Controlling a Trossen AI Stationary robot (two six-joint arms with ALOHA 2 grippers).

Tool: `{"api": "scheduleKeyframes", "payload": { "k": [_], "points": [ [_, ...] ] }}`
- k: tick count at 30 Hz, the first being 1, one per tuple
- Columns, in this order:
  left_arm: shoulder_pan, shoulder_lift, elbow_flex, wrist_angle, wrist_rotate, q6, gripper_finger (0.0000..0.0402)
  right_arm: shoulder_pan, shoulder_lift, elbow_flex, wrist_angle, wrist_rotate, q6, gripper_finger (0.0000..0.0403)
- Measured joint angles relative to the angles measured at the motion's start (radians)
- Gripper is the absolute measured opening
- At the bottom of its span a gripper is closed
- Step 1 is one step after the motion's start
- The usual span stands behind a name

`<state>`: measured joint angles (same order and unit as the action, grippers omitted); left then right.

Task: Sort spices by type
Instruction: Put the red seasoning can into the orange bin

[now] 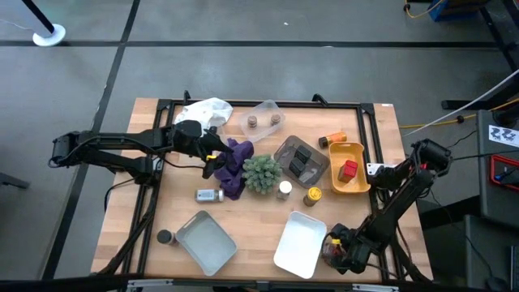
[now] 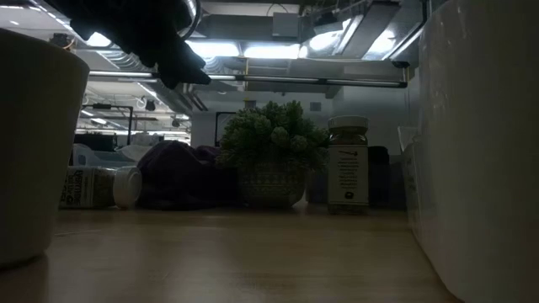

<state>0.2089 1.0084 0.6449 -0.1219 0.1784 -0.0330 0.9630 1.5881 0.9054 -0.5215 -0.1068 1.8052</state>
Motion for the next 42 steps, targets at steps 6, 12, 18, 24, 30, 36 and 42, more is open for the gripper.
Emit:
{"api": "scheduleKeyframes", "payload": {
  "k": [6,12,18,24,30,36,42],
  "points": [
    [0.0,0.0,0.0,-0.001,0.0,0.0,0.02,0.0,0.054,0.0,0.012,-0.021,-0.033,0.0324],
    [0.0,0.0,0.0,-0.001,0.0,0.0,0.02,0.0,0.068,0.0,0.016,-0.035,-0.034,0.0266],
    [0.0,0.0,0.0,-0.001,0.0,0.0,0.02,-0.001,0.068,0.0,0.016,-0.034,-0.062,0.0154],
    [0.0,0.0,0.0,-0.001,0.0,0.0,0.02,-0.001,0.068,0.0,0.02,-0.015,-0.086,0.0063],
    [0.0,0.0,0.0,-0.001,0.0,0.0,0.02,-0.001,0.068,0.0,0.018,-0.026,-0.086,0.0024],
    [0.0,0.0,0.0,-0.001,0.0,0.0,0.02,-0.001,0.068,0.0,-0.01,-0.067,-0.074,0.0041],
    [0.0,0.0,0.0,-0.001,0.0,0.0,0.02,-0.002,0.067,0.0,-0.037,-0.089,-0.05,0.011]
  ]
}}
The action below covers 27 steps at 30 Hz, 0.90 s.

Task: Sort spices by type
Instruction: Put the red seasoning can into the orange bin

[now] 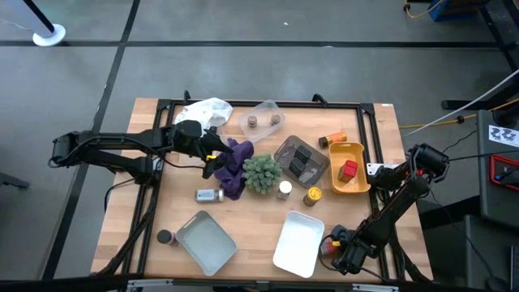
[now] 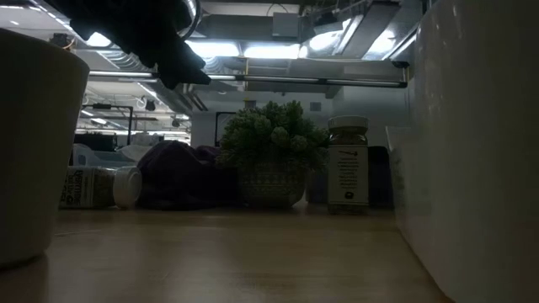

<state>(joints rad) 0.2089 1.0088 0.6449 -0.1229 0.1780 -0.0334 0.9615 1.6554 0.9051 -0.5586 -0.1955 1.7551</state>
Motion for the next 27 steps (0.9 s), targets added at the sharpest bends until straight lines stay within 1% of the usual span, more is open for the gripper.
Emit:
{"api": "scheduleKeyframes", "payload": {
  "k": [4,8,11,16,20,27],
  "points": [
    [0.0,0.0,0.0,0.0,0.0,0.0,0.02,0.0,0.0,0.0,0.004,-0.01,-0.02,0.0151],
    [0.0,0.0,0.0,0.0,0.0,0.0,0.02,0.0,0.0,0.0,0.008,-0.062,-0.113,0.0171],
    [0.0,0.0,0.0,0.0,0.0,0.0,0.02,0.0,0.0,0.0,0.001,-0.088,-0.141,0.0174],
    [0.0,0.0,0.0,0.0,0.0,0.0,0.02,0.0,0.0,0.0,-0.049,-0.138,-0.14,0.0174],
    [0.0,0.0,0.0,0.0,0.0,0.0,0.02,0.0,-0.021,0.0,-0.086,-0.138,-0.164,0.0175],
    [0.0,0.0,0.0,0.0,0.0,-0.009,0.02,0.0,-0.125,0.0,-0.143,-0.1,-0.166,0.0175]
  ]
}}
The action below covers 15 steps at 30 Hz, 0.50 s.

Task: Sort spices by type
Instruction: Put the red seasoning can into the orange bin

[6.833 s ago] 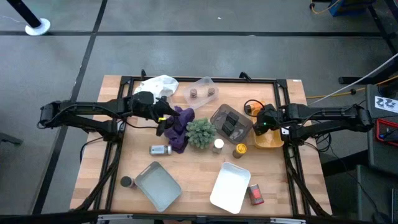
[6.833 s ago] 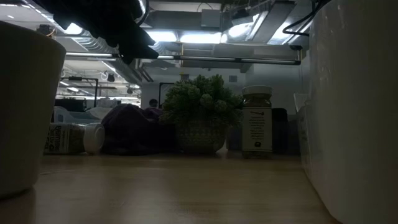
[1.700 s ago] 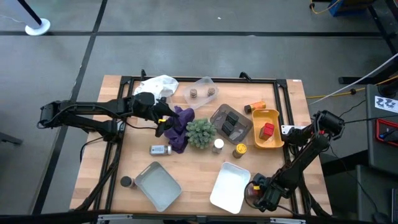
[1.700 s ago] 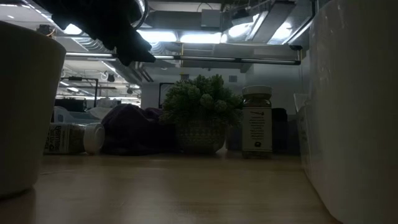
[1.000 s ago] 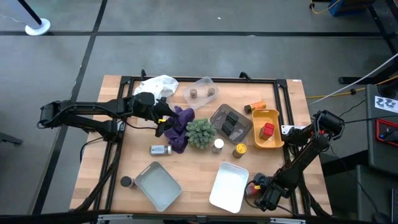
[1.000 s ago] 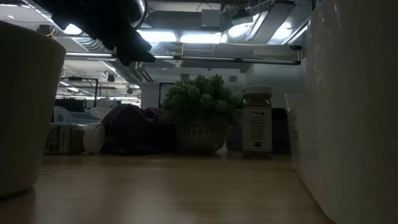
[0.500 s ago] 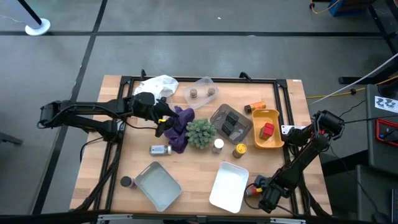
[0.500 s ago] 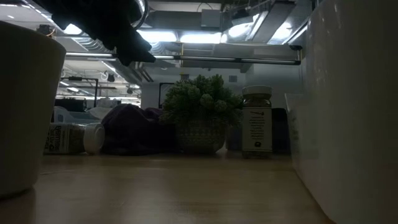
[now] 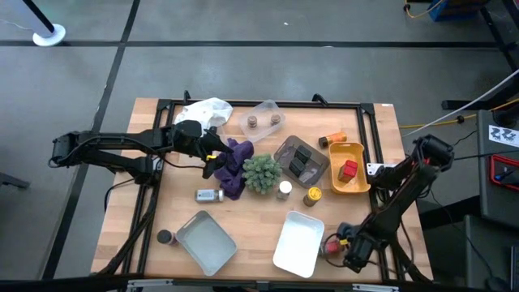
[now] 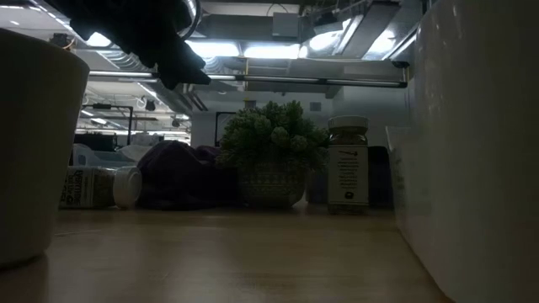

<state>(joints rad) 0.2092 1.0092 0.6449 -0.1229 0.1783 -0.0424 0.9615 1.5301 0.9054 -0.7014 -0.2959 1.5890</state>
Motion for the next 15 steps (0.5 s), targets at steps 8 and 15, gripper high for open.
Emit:
{"api": "scheduleKeyframes", "payload": {
  "k": [8,15],
  "points": [
    [0.0,0.0,0.0,0.0,0.0,-0.002,0.02,0.0,-0.088,0.0,-0.049,0.099,-0.06,0.0175],
    [0.0,0.0,0.0,0.0,0.0,-0.002,0.02,-0.002,-0.165,0.0,-0.131,0.228,-0.084,0.0175]
  ]
}}
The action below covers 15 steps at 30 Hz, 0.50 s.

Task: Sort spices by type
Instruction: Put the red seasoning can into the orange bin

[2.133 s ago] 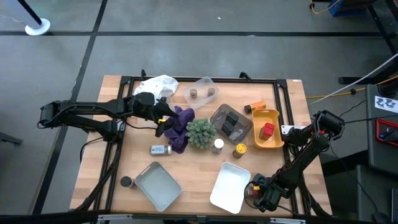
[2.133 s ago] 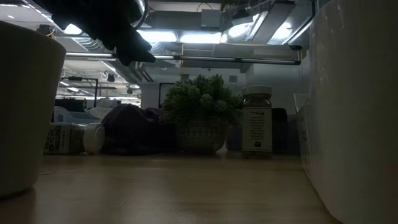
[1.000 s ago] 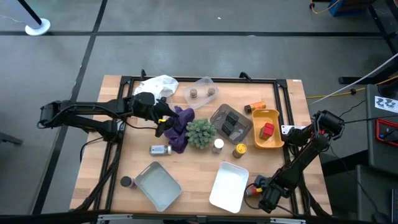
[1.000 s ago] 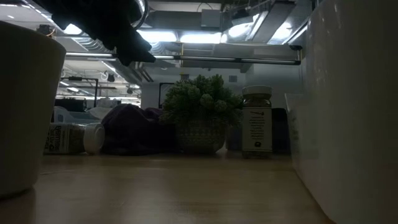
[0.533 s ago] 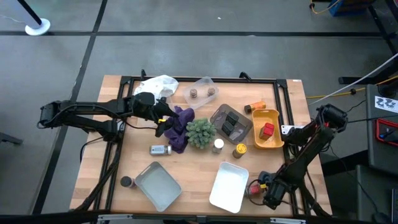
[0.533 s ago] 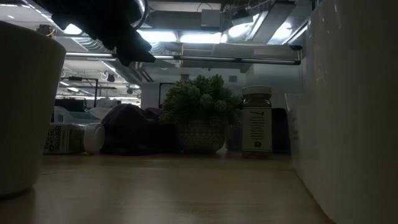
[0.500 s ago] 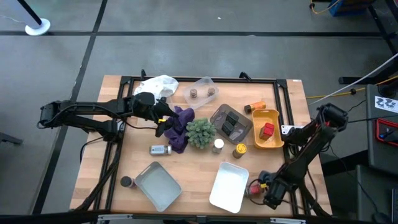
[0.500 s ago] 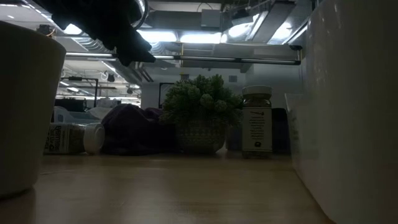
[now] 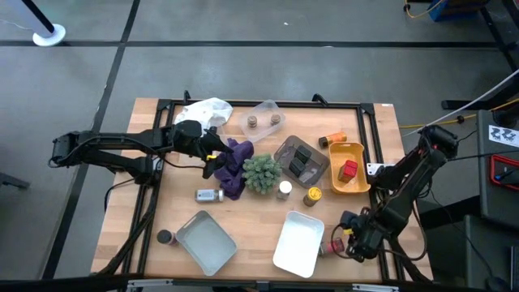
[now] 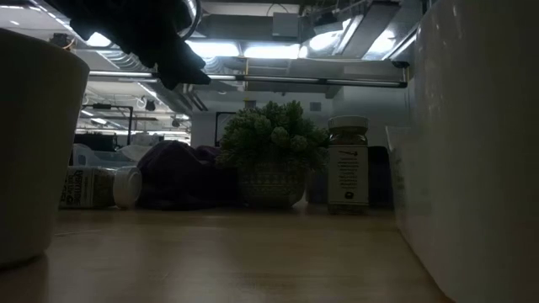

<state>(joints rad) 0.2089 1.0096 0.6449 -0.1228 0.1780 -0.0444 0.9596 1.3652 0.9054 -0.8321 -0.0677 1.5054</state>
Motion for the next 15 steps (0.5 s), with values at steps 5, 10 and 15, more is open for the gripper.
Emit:
{"api": "scheduleKeyframes", "payload": {
  "k": [5,10,15],
  "points": [
    [0.0,0.0,0.0,-0.001,0.0,0.0,0.02,0.0,-0.017,0.0,-0.038,0.066,-0.025,0.0175],
    [0.0,0.0,0.0,-0.001,0.0,-0.001,0.02,0.001,-0.014,0.0,-0.078,0.076,-0.024,0.0175],
    [0.0,0.0,0.0,-0.001,0.0,-0.001,0.02,0.0,-0.013,0.0,-0.124,0.076,-0.024,0.0175]
  ]
}}
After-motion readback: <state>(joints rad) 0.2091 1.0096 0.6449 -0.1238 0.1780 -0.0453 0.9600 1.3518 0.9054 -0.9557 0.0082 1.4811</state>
